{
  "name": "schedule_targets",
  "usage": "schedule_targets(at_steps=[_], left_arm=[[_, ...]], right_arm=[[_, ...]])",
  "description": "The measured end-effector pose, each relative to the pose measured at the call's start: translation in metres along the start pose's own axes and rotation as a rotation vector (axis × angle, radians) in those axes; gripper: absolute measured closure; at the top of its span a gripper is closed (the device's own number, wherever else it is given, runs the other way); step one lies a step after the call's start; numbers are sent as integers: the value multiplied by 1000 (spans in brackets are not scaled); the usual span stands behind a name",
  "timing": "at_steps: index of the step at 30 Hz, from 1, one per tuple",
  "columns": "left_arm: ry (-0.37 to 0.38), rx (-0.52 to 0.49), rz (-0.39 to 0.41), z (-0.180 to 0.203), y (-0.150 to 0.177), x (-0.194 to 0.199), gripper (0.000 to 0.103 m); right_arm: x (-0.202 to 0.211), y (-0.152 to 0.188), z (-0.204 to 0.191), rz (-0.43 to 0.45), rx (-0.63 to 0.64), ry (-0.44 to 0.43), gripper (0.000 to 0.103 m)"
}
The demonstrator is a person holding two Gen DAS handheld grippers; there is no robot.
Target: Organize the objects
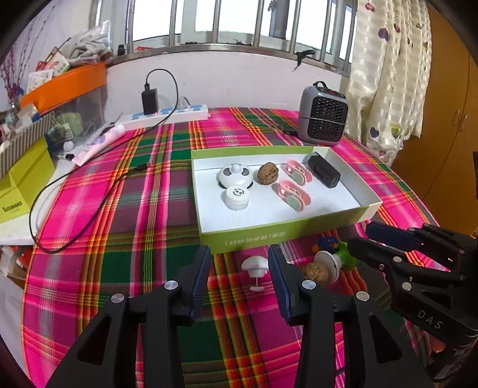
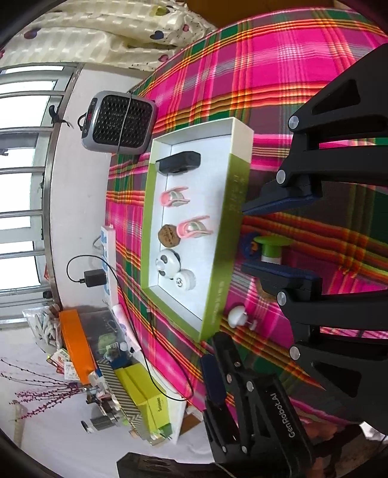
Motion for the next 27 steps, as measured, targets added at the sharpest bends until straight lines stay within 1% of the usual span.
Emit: schedule_targets(at_steps=[5,8,11,14,19,21,27], left_arm=[[21,4,-8,0,6,-2,64],[52,13,-13,1,10,-5,63],[73,8,-18,3,13,-8,58],[103,20,-28,5,14,-12,57],[106,13,-51,7,16,-21,57],[110,2,-54,9,14,-25,57],[117,7,-67,8,12,-33,57]], right_arm=[[3,5,4,0,-15,5,70],[4,6,6,3,-25,8,70],[5,8,9,4,-42,7,70],[4,10,10,1,-52,9,69],[2,13,11,-9,-69,4,67],[4,14,11,-6,-72,-4,61],[5,16,12,-10,-83,3,60]])
Point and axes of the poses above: each gripper's, at about its wrist camera, not at the fingertips, and x roughly against the way its jaws point, z to its right, y to its underside, the point moved 6 cm from there along -x, roughly the way its jaws point, and after that the axes turned 12 degrees about -x, right-handed, at the moved point
